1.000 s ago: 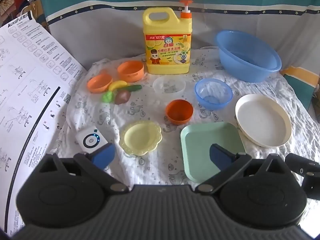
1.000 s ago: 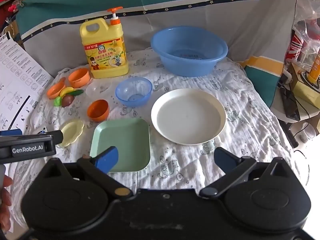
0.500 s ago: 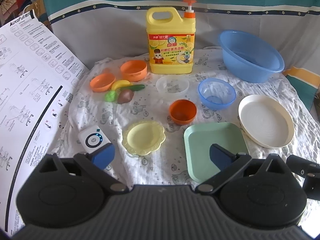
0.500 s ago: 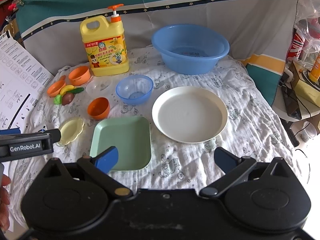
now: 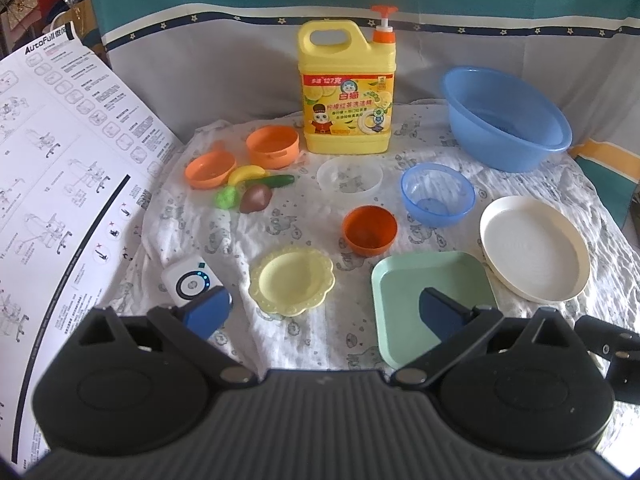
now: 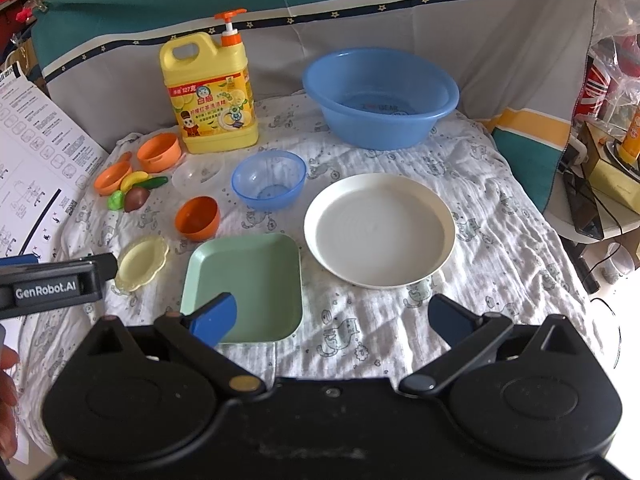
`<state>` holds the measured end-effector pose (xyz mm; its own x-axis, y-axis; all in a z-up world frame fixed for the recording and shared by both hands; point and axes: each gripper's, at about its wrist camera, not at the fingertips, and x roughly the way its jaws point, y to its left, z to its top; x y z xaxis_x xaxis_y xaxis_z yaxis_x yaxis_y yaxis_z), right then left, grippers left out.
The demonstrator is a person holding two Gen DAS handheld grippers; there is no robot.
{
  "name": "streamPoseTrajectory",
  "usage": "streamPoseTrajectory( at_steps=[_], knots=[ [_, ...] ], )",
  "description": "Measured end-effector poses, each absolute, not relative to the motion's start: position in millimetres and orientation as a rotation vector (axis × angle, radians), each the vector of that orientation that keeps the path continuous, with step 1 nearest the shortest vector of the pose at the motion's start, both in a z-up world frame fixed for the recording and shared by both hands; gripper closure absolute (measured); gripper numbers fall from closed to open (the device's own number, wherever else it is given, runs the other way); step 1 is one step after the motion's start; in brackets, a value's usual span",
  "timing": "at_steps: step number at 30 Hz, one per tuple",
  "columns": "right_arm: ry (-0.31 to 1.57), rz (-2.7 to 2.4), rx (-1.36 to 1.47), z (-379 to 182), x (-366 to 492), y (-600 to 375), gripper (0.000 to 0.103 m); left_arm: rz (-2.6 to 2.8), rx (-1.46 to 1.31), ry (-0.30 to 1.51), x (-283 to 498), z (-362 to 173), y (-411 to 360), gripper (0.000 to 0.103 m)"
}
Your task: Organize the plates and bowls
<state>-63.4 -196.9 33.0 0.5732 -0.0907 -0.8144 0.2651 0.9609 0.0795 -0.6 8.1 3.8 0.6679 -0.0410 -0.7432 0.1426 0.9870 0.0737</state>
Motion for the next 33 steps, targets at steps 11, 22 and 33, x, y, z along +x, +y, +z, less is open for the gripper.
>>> streamPoseTrajectory(
  at_steps=[11, 22, 33],
  knots=[
    [0.94, -0.21, 0.203, 33.5, -62.6, -196.5, 0.0, -0.106, 0.133, 0.827, -2.0, 3.1, 9.3, 0.0],
    [0.947, -0.214, 0.209, 30.5, -62.9, -198.8, 0.0, -0.114, 0.134, 0.841, -0.2, -1.4, 6.3, 0.0],
    [0.967, -0.222, 0.221, 20.1, -59.3, -206.0, 0.0, -0.137, 0.14, 0.85, 3.5, -10.8, -1.4, 0.0]
  ],
)
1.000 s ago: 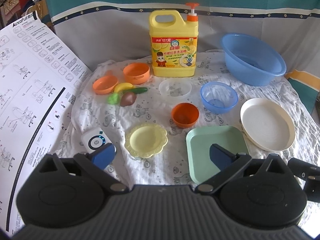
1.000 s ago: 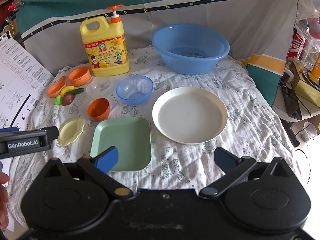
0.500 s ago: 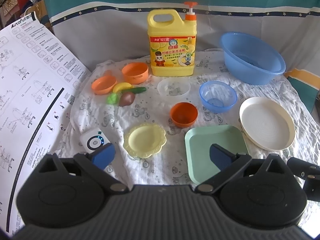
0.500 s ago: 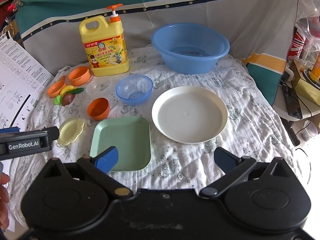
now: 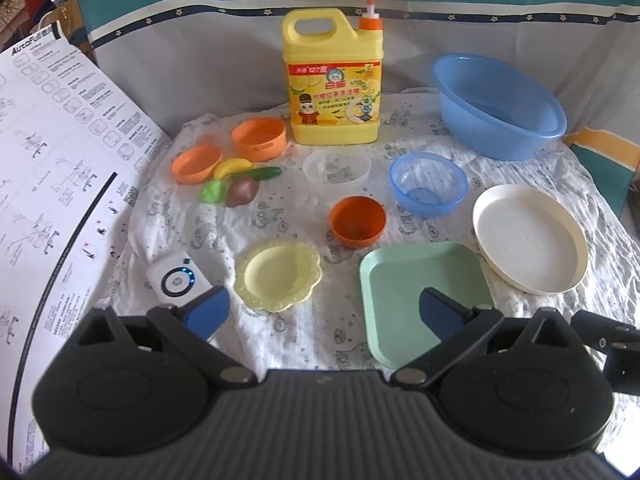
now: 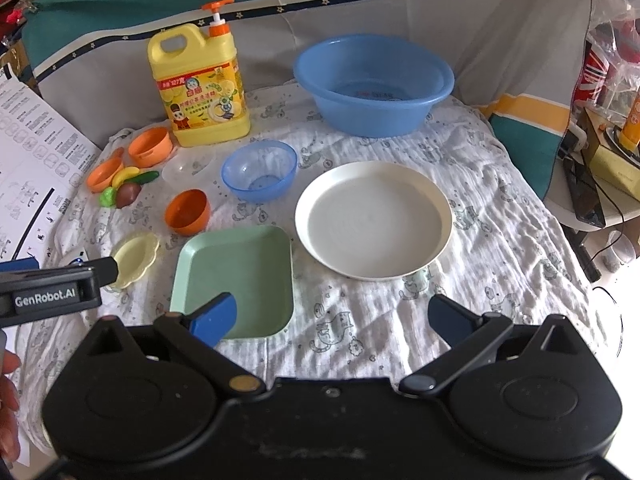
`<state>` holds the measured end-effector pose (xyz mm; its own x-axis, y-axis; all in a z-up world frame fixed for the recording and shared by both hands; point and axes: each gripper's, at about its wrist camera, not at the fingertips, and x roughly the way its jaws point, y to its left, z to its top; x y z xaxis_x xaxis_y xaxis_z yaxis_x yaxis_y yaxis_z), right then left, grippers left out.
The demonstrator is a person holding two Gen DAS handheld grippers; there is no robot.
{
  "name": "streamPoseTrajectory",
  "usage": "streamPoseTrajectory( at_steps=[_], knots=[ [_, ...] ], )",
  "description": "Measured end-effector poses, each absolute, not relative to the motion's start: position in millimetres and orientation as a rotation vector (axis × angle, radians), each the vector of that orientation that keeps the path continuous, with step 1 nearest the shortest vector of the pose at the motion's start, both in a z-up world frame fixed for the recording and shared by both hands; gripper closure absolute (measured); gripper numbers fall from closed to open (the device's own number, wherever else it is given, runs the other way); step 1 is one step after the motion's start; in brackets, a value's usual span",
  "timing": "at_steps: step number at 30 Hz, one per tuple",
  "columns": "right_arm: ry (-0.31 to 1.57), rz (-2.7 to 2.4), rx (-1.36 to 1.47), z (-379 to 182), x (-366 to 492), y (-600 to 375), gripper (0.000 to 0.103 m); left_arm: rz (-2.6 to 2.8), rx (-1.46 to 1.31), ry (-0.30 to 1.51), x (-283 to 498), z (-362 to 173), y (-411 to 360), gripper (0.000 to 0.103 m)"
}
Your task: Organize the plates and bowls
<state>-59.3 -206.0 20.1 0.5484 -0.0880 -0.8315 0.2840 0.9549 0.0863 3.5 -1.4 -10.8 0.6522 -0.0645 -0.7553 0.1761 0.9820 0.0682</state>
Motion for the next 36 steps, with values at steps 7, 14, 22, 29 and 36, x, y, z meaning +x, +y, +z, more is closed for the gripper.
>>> streamPoseTrajectory(
  at_steps=[7, 14, 22, 29, 36],
  knots=[
    [0.95, -0.201, 0.24, 5.2, -55.3, -230.8, 0.0, -0.241, 0.101, 0.802, 1.1, -19.0, -18.7, 0.0],
    [0.938, -0.301, 0.244, -14.4, -40.6, -276.7, 0.0, -0.334, 0.195, 0.828, 14.0, -31.0, -64.6, 0.0],
    [0.952, -0.364, 0.356, -46.6, -5.9, -345.5, 0.0, -0.405, 0.258, 0.826, 49.6, -42.4, -123.8, 0.0],
    [0.985, -0.347, 0.356, -73.4, 19.8, -362.7, 0.022, -0.443, 0.277, 0.899, 86.2, -71.2, -162.7, 0.009],
    [1.024, -0.333, 0.383, -99.5, 33.6, -371.0, 0.074, -0.459, 0.313, 0.936, 103.7, -91.5, -182.7, 0.022]
  ],
)
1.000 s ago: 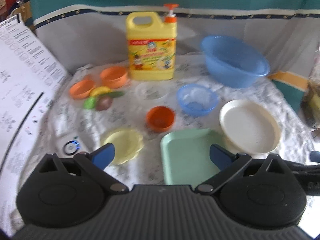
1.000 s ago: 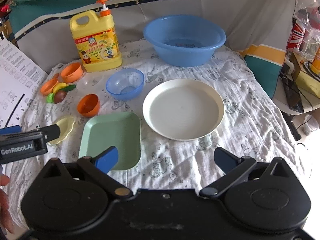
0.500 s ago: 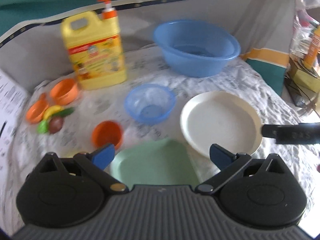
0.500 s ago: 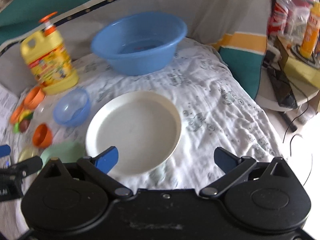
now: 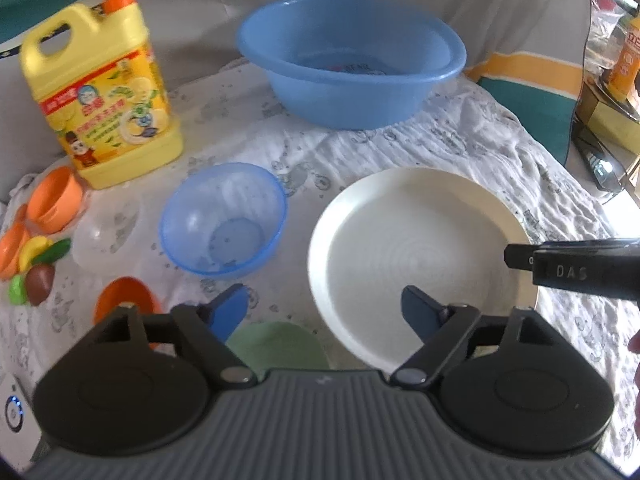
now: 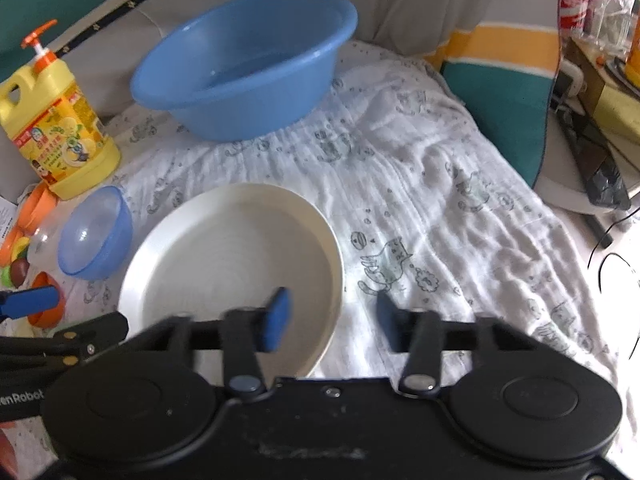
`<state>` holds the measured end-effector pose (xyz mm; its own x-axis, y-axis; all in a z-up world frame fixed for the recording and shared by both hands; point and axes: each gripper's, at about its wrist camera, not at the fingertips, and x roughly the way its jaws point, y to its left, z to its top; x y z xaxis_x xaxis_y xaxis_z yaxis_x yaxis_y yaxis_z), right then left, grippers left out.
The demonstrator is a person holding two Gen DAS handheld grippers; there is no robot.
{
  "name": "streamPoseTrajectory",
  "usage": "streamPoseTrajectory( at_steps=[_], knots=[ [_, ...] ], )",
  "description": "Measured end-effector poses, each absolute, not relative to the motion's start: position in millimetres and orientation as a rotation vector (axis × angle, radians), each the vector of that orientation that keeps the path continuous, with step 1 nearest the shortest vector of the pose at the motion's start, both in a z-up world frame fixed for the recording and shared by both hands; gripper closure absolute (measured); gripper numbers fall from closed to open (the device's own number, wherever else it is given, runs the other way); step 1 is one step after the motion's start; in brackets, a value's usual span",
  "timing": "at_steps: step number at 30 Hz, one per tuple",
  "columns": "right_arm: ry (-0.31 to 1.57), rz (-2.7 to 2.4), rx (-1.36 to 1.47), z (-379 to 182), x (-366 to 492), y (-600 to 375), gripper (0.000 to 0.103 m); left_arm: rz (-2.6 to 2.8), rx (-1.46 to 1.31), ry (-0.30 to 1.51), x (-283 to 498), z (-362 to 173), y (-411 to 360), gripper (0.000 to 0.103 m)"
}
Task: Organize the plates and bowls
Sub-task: 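Reach the right gripper to the white plate rim and close it, then lift the white plate with the right gripper and carry it beside the remote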
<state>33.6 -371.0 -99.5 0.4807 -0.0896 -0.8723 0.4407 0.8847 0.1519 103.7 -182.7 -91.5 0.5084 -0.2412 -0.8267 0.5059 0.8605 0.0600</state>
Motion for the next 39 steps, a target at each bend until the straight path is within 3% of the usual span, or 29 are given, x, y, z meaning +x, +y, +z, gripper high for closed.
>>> streamPoseTrajectory(
  at_steps=[2, 3, 6, 16, 21, 26, 39],
  knots=[
    [1.031, -0.332, 0.382, -104.6, 32.7, -370.5, 0.087, -0.48, 0.304, 0.952, 107.6, -97.4, -186.4, 0.041],
    [1.031, -0.334, 0.376, -106.7, 31.4, -370.5, 0.089, -0.485, 0.304, 0.962, 108.8, -99.9, -187.8, 0.046],
    [1.018, -0.324, 0.371, -108.3, 27.5, -370.9, 0.089, -0.486, 0.309, 0.981, 112.4, -109.0, -190.4, 0.058],
    [0.999, -0.306, 0.325, -109.8, 27.9, -368.8, 0.089, -0.466, 0.302, 1.02, 122.9, -127.8, -194.7, 0.054],
    [0.988, -0.317, 0.299, -110.6, 31.0, -366.1, 0.088, -0.484, 0.31, 1.002, 118.5, -127.7, -200.4, 0.057],
    [0.994, -0.338, 0.298, -104.5, 32.2, -361.4, 0.086, -0.471, 0.308, 1.001, 117.3, -121.3, -197.2, 0.072],
    [0.936, -0.322, 0.272, -42.0, -9.4, -335.9, 0.086, -0.478, 0.259, 0.928, 81.5, -68.1, -170.6, 0.073]
  ],
)
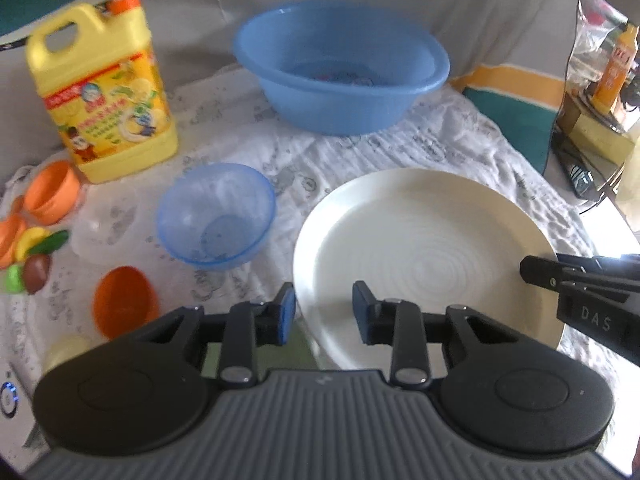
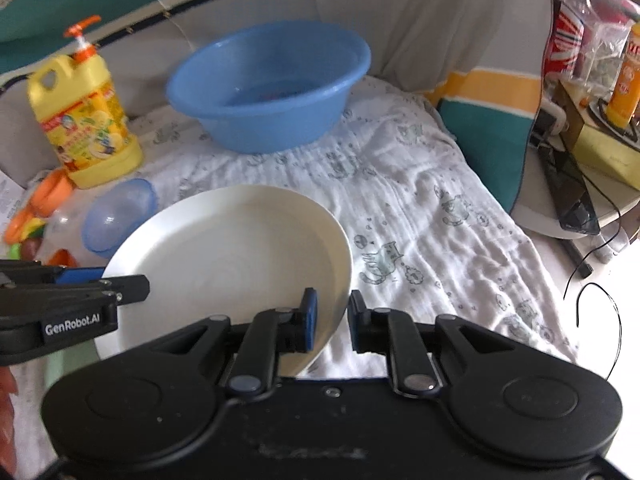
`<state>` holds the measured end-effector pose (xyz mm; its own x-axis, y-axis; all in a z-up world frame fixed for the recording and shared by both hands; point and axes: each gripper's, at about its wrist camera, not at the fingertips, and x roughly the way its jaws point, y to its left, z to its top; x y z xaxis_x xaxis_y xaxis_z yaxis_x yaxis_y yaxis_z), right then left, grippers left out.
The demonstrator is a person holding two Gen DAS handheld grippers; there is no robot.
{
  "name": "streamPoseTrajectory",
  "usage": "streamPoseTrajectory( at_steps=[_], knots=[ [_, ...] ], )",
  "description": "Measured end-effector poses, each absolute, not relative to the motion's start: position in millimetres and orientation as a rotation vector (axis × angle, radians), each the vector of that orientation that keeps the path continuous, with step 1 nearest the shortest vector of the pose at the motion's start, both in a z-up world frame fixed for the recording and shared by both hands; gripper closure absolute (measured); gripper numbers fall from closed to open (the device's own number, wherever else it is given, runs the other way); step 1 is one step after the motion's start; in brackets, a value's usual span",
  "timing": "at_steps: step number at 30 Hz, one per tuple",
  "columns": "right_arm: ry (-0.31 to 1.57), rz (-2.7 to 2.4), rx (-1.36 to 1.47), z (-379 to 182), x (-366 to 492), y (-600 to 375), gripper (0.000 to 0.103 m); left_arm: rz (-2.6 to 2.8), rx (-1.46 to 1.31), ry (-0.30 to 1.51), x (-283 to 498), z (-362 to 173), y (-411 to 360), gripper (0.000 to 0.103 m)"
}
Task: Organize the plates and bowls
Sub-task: 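Lift the white plate with the right gripper and carry it beside the remote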
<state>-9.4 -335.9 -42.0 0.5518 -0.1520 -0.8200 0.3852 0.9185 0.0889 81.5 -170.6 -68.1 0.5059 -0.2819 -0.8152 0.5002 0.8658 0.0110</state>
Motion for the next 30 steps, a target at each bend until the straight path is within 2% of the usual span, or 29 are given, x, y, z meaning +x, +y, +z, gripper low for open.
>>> streamPoseTrajectory(
  at_steps=[9, 15, 22, 30],
  knots=[
    [0.881, -0.151, 0.204, 10.6, -30.2, -260.1, 0.086, -0.387, 0.179, 0.865, 41.3, -19.7, -76.4, 0.073],
    [0.888, -0.003, 0.16, 23.2, -33.1, -194.7, 0.086, -0.298, 0.136, 0.84, 14.4, -3.6, 4.0, 0.073],
    [0.955, 0.148, 0.09, 14.2, -31.9, -114.0, 0.086, -0.171, 0.095, 0.874, -15.7, -13.8, 86.2, 0.072],
    [1.028, 0.231, 0.012, -12.2, -34.1, -50.1, 0.086, -0.105, 0.044, 0.927, -36.4, -48.7, 150.9, 0.072]
  ],
)
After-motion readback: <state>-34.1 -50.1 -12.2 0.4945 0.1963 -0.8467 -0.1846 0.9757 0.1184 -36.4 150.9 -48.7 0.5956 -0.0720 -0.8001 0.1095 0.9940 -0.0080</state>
